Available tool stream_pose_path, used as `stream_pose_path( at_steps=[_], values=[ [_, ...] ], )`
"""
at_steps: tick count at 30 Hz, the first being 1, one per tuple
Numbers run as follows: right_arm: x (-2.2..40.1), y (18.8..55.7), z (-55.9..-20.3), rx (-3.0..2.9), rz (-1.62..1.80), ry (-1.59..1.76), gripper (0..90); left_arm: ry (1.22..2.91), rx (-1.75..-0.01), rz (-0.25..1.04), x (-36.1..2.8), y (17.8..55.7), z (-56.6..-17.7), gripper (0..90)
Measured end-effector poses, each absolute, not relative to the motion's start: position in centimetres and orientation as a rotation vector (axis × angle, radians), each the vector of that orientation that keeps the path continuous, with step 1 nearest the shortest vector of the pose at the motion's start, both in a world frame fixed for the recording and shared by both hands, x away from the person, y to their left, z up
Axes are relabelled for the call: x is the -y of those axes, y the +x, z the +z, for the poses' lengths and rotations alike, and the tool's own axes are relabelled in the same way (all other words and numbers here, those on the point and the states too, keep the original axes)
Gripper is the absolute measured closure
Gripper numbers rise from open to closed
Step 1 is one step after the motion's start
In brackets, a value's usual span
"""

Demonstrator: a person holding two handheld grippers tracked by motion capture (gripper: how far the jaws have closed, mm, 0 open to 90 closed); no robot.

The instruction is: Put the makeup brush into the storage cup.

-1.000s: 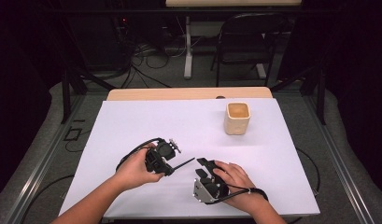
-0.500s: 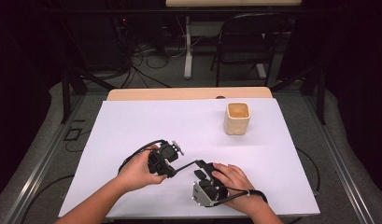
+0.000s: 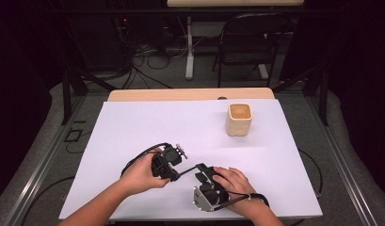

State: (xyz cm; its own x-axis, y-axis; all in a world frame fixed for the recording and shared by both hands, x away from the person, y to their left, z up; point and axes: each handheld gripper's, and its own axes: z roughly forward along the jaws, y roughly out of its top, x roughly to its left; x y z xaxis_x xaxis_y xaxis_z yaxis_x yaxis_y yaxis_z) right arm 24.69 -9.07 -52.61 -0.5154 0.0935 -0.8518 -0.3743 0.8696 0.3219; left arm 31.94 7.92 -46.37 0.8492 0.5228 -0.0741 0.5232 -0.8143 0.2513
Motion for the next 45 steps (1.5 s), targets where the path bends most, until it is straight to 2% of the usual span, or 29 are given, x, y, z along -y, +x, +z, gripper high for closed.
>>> stream_pose_path(
  at_steps=[12,45],
  values=[
    [8.7,24.4,-53.1,-2.046,0.571,-0.23,63.0,2.768,-0.779,-0.011,-7.5,31.8,-46.5,82.9],
    [7.7,23.6,-53.8,-2.074,0.535,-0.347,77.2,2.779,-0.718,-0.036,-5.8,30.9,-46.7,82.9]
  ],
)
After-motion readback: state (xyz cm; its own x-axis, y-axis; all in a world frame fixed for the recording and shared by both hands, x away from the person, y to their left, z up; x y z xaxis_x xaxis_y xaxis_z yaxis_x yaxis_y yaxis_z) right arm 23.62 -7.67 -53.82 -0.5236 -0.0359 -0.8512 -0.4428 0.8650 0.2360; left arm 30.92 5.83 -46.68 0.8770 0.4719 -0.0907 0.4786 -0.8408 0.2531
